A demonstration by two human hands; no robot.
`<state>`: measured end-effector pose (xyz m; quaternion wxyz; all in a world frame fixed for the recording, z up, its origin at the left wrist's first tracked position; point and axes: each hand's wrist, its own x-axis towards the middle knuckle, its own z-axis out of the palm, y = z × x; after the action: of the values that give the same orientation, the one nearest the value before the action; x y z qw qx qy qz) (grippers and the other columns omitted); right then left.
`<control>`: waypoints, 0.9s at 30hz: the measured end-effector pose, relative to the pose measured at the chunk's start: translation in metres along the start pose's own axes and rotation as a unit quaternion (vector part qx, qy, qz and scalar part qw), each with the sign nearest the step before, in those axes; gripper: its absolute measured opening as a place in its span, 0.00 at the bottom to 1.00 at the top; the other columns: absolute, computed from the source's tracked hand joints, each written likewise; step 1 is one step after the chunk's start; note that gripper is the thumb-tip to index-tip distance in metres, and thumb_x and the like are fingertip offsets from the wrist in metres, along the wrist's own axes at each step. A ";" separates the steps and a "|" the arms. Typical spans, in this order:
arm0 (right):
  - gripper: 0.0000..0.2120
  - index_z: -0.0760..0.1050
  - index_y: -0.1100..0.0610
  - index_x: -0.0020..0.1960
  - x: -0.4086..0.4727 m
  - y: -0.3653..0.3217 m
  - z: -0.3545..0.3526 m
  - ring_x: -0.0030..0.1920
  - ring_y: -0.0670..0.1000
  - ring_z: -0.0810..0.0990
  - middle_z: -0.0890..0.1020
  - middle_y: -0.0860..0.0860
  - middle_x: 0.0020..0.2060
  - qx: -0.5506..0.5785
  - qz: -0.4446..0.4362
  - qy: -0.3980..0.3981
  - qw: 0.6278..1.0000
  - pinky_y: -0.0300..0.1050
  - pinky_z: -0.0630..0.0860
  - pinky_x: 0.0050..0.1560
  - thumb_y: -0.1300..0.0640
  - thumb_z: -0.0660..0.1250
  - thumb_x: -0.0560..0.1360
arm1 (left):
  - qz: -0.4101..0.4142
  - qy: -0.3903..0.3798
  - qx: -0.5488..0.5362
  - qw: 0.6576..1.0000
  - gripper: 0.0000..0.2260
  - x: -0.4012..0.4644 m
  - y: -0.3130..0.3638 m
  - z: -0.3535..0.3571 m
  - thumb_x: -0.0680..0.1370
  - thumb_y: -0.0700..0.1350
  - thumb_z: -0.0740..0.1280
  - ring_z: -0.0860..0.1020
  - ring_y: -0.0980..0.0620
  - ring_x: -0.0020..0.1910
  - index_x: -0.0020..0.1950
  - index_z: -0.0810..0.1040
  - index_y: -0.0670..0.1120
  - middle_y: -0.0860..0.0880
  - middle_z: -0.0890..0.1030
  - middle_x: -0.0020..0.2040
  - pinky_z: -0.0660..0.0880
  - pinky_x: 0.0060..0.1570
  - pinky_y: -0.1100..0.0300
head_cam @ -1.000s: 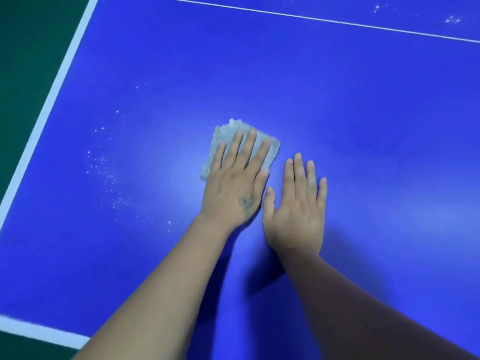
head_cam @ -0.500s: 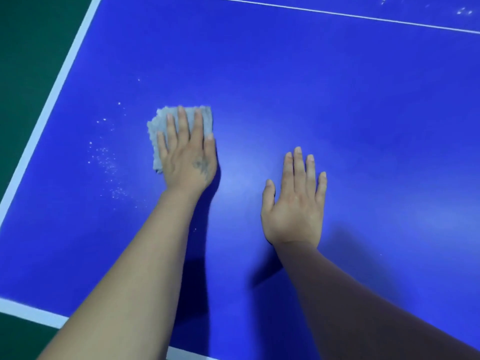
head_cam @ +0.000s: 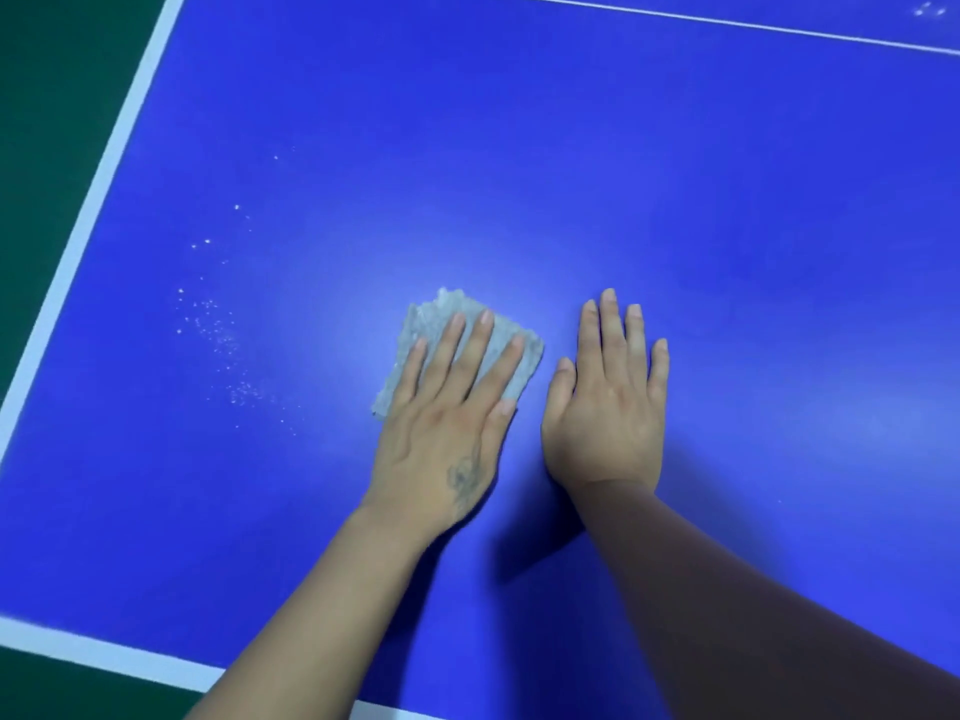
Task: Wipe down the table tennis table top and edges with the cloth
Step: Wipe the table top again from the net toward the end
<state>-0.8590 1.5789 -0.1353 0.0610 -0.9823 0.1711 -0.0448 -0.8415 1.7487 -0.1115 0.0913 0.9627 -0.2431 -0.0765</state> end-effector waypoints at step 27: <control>0.28 0.58 0.56 0.86 -0.003 -0.003 -0.006 0.87 0.53 0.51 0.56 0.49 0.87 0.023 0.011 -0.001 1.000 0.59 0.48 0.86 0.49 0.50 0.87 | 0.002 -0.025 -0.014 1.000 0.26 -0.091 -0.081 -0.011 0.89 0.57 0.51 0.44 0.50 0.87 0.88 0.53 0.56 0.52 0.48 0.88 0.46 0.85 0.42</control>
<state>-0.8611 1.5818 -0.1293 0.0845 -0.9787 0.1809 -0.0475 -0.8817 1.8645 -0.1089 0.0991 0.9584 -0.2466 -0.1041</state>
